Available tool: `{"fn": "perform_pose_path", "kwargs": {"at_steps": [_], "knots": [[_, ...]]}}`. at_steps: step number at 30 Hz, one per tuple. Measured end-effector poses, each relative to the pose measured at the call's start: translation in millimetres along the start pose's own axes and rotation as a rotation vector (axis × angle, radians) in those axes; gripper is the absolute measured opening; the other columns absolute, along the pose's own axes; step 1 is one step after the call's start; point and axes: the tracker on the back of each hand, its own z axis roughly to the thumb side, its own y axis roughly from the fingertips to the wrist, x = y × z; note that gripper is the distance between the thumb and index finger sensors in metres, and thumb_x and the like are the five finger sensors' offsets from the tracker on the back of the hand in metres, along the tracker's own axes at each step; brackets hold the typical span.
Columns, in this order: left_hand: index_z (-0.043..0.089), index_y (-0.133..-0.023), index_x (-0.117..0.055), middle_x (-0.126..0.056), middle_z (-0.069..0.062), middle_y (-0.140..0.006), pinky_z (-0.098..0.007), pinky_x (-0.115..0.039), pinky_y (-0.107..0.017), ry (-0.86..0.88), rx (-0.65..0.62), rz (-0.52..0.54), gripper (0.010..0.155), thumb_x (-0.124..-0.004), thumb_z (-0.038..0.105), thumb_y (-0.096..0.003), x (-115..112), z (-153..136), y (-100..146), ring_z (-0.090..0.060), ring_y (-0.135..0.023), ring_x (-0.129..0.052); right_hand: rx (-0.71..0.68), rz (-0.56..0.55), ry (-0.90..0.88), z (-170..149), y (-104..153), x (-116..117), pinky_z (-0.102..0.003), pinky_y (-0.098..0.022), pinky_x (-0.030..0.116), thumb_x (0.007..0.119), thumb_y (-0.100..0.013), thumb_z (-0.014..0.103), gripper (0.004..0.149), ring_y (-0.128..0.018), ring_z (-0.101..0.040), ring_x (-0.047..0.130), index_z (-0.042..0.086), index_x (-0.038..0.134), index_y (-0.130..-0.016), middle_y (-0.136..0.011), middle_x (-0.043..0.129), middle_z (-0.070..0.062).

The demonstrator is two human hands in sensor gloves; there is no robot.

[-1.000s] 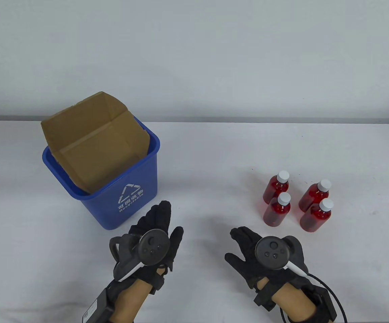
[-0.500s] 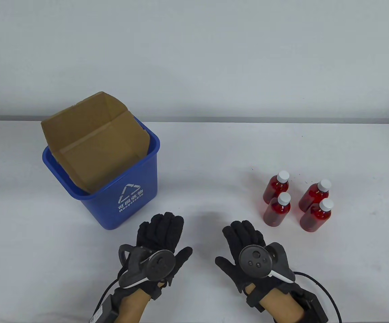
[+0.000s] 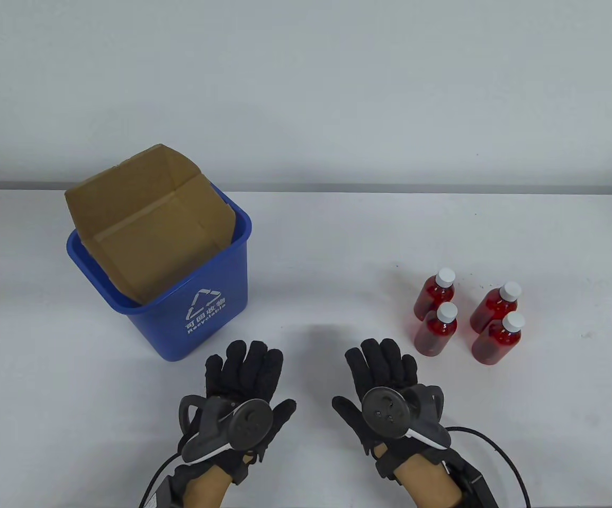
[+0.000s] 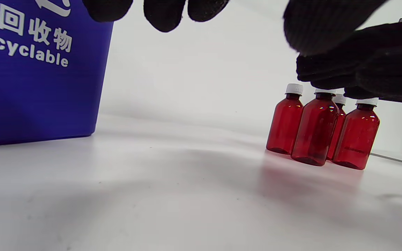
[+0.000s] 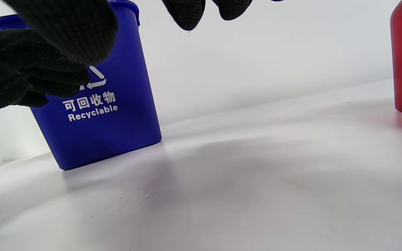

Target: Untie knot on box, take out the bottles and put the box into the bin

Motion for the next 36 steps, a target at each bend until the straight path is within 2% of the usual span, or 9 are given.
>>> {"fn": "perform_pose_path", "kwargs": {"at_steps": [14, 27, 36], "knots": [[0.019, -0.116, -0.025, -0.031, -0.014, -0.120, -0.083, -0.034, -0.070, 0.044, 0.025, -0.040, 0.088, -0.064, 0.062, -0.0500, -4, -8, -4, -0.060, -0.110, -0.035, -0.027, -0.015, -0.056, -6, 4, -3, -0.077, -0.059, 0.028, 0.067, -0.050, 0.052, 0.079, -0.096, -0.062, 0.027, 0.006, 0.038, -0.107, -0.109, 0.027, -0.024], [0.019, -0.116, -0.024, -0.030, -0.014, -0.120, -0.083, -0.034, -0.070, 0.054, 0.016, -0.039, 0.088, -0.064, 0.061, -0.0500, -3, 1, -10, -0.059, -0.110, -0.034, -0.005, 0.007, -0.112, -26, 6, -2, -0.077, -0.059, 0.030, 0.067, -0.049, 0.052, 0.079, -0.096, -0.062, 0.030, 0.005, 0.039, -0.106, -0.109, 0.029, -0.024], [0.018, -0.116, -0.025, -0.031, -0.015, -0.119, -0.083, -0.034, -0.070, 0.078, 0.033, -0.053, 0.088, -0.065, 0.060, -0.0501, -5, -4, -5, -0.060, -0.110, -0.035, -0.018, 0.012, -0.118, -21, 8, -1, -0.077, -0.059, 0.031, 0.067, -0.049, 0.052, 0.078, -0.096, -0.062, 0.031, 0.005, 0.040, -0.106, -0.109, 0.030, -0.024]]}}
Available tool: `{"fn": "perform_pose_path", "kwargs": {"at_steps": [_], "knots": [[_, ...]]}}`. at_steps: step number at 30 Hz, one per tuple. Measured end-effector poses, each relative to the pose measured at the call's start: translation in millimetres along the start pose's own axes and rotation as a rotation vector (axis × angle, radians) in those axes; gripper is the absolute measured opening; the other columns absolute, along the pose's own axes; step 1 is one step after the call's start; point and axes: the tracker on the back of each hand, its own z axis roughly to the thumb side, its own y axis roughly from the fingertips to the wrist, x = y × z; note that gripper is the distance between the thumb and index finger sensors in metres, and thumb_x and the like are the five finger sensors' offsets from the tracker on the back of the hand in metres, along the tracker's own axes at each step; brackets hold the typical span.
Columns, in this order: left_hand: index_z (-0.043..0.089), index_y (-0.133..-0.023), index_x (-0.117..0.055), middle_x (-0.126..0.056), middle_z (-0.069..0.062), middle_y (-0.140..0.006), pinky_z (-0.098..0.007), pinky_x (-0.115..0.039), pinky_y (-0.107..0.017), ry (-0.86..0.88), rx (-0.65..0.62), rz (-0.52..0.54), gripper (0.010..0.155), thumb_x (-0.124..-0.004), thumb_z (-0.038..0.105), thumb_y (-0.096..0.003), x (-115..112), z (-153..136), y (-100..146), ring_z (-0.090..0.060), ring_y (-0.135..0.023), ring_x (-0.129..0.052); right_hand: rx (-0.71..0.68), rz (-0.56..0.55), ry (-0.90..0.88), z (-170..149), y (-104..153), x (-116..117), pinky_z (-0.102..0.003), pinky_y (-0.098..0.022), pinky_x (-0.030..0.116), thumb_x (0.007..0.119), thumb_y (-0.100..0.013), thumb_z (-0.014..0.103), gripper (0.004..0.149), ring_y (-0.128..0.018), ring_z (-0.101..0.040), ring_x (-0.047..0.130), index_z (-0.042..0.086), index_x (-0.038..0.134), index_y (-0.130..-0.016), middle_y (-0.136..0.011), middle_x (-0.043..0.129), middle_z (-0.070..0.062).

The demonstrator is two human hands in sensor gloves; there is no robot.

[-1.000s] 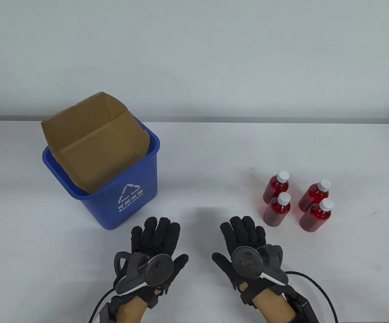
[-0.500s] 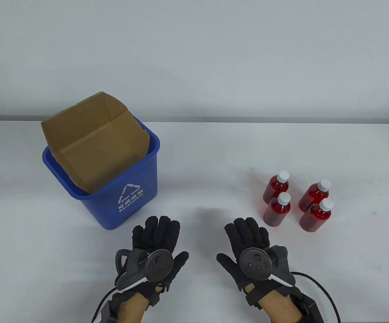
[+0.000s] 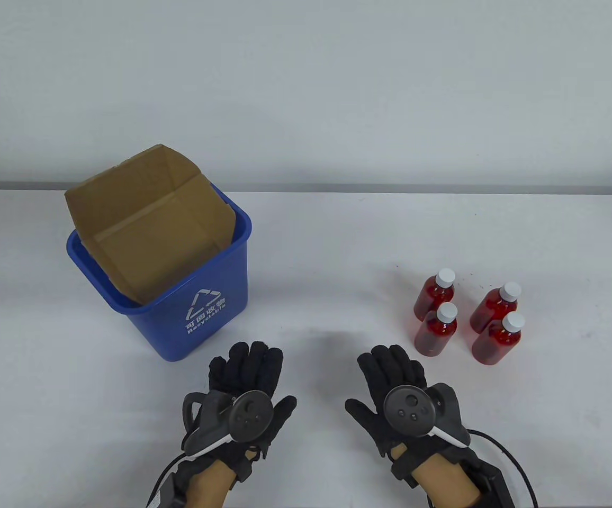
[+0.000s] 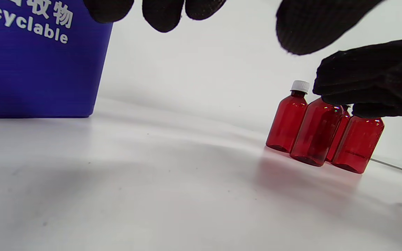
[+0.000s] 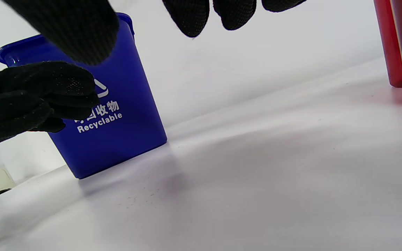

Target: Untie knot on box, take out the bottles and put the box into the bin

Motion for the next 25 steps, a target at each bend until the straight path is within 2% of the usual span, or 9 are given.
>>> {"fn": "perform_pose_path", "kwargs": {"at_steps": [25], "knots": [[0.018, -0.116, -0.025, -0.030, -0.016, -0.119, -0.083, -0.032, -0.070, -0.009, -0.020, 0.006, 0.087, -0.064, 0.060, -0.0502, -0.7, 1.6, 2.3, -0.060, -0.110, -0.033, -0.011, 0.015, 0.016, 3.2, 0.6, 3.2, -0.076, -0.059, 0.032, 0.068, -0.049, 0.052, 0.078, -0.096, -0.062, 0.031, 0.005, 0.040, -0.106, -0.109, 0.030, -0.024]]}}
